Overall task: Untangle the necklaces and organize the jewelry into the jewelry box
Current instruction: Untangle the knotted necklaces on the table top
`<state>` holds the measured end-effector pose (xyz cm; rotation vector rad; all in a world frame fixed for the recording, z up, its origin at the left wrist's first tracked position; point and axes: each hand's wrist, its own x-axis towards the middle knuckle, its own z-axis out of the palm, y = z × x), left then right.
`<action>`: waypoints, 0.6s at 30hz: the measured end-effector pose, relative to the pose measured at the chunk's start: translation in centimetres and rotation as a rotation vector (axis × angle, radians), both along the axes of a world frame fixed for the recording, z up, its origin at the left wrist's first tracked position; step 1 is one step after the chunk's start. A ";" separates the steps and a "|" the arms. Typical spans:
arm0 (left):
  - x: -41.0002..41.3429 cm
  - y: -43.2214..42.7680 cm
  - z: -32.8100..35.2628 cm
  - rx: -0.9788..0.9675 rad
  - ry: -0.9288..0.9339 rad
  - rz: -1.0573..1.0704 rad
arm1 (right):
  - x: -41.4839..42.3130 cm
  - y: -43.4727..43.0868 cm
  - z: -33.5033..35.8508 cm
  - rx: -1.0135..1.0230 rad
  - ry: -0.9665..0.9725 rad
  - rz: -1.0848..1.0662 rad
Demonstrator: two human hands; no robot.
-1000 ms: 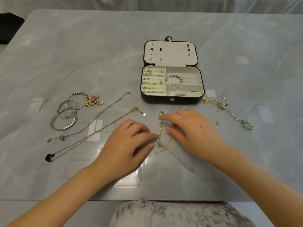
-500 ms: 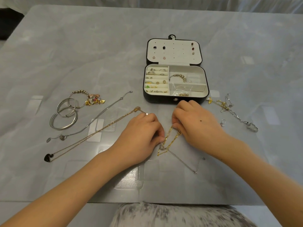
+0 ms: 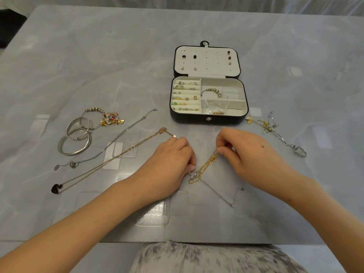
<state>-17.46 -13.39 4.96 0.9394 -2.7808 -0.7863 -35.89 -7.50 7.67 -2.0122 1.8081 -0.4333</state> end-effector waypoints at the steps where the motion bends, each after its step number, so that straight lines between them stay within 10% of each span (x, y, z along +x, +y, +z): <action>1: 0.1 0.0 0.1 0.029 0.016 0.017 | 0.0 -0.1 0.1 0.001 -0.013 0.002; 18: 4.7 0.6 2.2 0.571 0.317 0.445 | 3.3 -3.6 -1.4 -0.068 -0.022 0.038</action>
